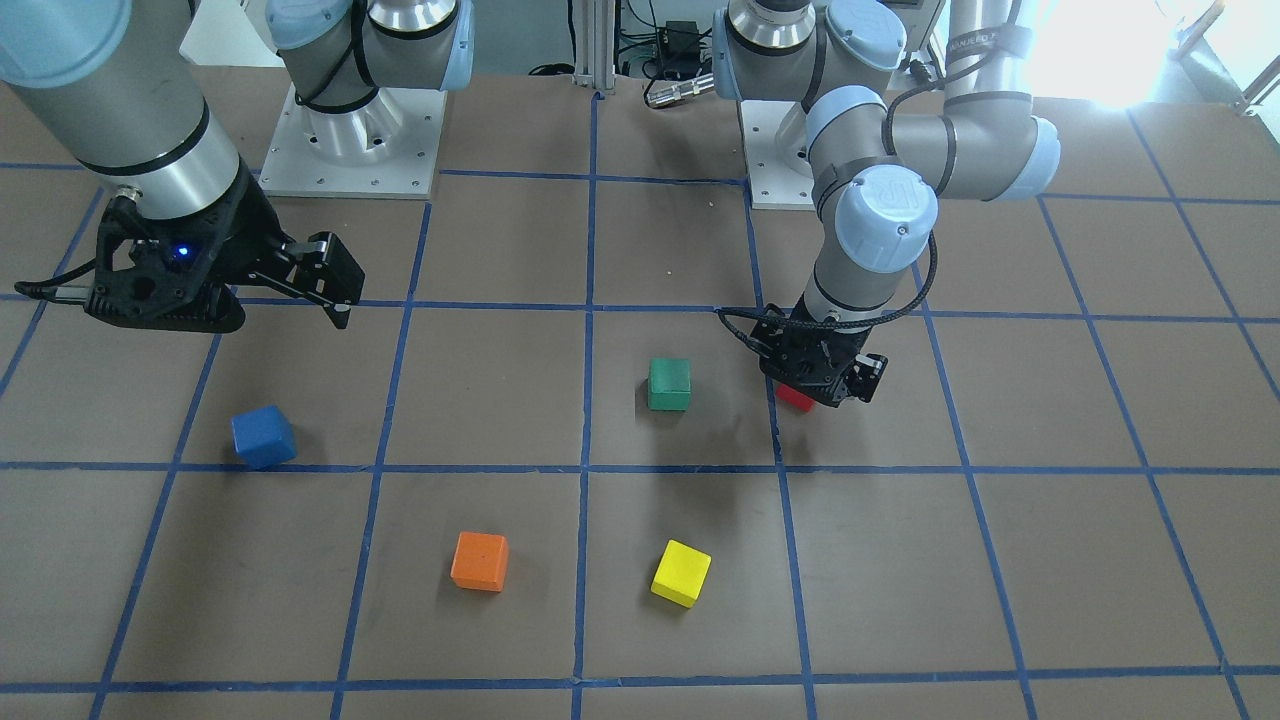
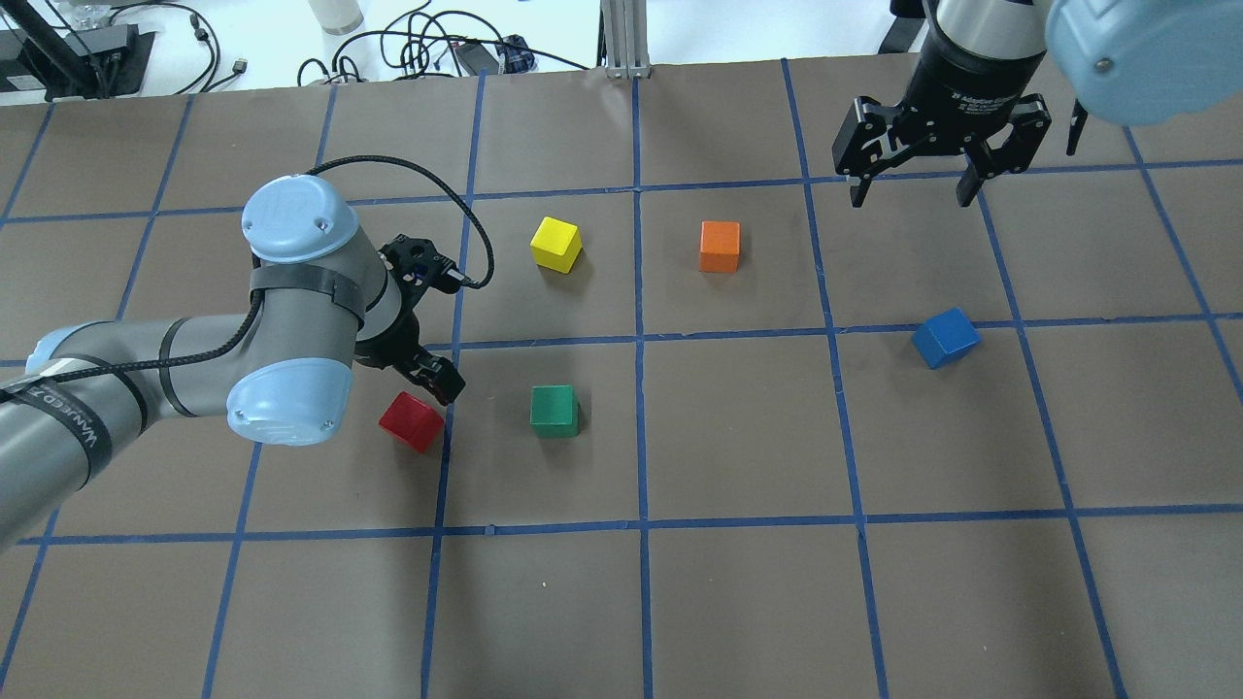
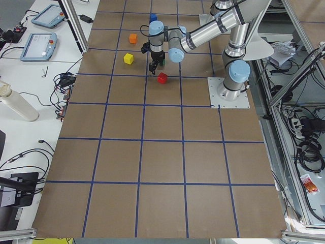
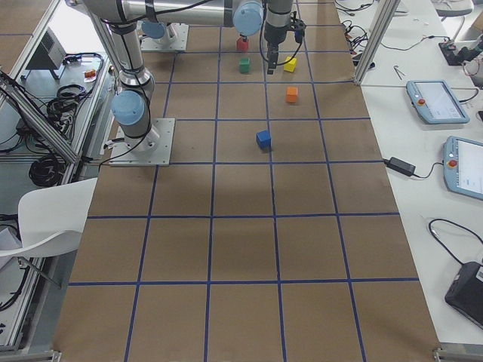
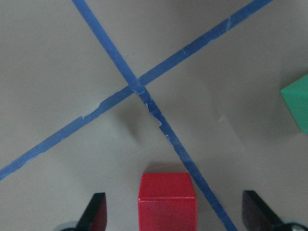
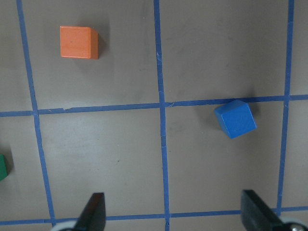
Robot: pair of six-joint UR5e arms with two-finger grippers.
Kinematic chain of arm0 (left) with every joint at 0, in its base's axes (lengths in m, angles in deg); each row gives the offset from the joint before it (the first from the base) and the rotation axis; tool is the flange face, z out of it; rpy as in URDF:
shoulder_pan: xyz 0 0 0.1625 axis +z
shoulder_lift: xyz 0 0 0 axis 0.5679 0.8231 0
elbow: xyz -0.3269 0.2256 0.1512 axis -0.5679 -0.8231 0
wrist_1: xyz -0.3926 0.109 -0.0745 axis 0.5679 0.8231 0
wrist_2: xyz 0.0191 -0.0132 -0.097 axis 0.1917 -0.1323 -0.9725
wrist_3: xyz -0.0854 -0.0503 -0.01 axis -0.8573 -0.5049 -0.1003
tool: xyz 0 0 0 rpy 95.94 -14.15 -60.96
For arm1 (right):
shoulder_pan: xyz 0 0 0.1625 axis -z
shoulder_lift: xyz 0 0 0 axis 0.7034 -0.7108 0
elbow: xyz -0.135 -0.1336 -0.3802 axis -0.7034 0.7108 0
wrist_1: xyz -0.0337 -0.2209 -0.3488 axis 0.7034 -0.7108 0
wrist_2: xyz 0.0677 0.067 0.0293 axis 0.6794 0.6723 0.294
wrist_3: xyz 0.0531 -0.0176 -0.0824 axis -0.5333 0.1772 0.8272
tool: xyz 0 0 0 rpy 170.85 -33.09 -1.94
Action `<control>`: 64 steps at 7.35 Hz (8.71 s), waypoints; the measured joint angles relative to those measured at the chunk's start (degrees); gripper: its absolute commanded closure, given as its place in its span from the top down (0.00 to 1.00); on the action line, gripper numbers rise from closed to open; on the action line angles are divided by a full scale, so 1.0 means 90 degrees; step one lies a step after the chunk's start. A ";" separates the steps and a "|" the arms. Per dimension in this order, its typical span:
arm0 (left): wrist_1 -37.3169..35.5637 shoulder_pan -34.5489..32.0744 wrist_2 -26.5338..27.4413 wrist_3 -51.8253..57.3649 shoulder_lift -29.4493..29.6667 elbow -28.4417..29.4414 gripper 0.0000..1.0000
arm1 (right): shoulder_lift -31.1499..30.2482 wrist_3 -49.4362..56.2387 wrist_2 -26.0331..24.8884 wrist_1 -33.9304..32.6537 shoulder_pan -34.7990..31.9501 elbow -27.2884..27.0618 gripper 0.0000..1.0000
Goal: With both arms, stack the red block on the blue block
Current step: 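Lower the open left gripper over the red cube, then close the left gripper on the red cube, then lift the red cube and carry it toward the table centre, then lower the red cube and open the left gripper, then raise the left gripper and withdraw it toward its start pose, then move the right gripper over the red cube and lower it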
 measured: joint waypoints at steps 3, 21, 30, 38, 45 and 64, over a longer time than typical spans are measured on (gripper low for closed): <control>-0.0093 0.0051 0.0127 0.0071 0.0057 -0.0303 0.99 | 0.0003 -0.0017 -0.0004 0.0003 0.0000 -0.0004 1.00; 0.2588 -0.1661 -0.0301 -0.4861 0.1545 0.3618 0.01 | 0.0010 -0.0015 -0.0012 -0.0133 0.0000 -0.0183 1.00; 0.2677 -0.2752 -0.0655 -0.5979 0.2956 0.4502 0.97 | 0.0019 -0.0025 -0.0011 -0.0142 0.0007 -0.0183 1.00; 0.4531 -0.2208 -0.0545 -0.5722 0.1840 0.5243 1.00 | 0.0055 -0.0015 0.0006 -0.0141 0.0000 -0.0197 1.00; 0.5028 -0.0565 -0.0139 -0.3851 0.0115 0.4486 1.00 | 0.0141 -0.0024 0.0008 -0.0286 -0.0035 -0.0172 1.00; 0.3357 -0.0149 0.0122 -0.3261 -0.1163 0.2327 1.00 | 0.2435 -0.0641 0.0467 -0.2639 -0.2239 -0.0513 1.00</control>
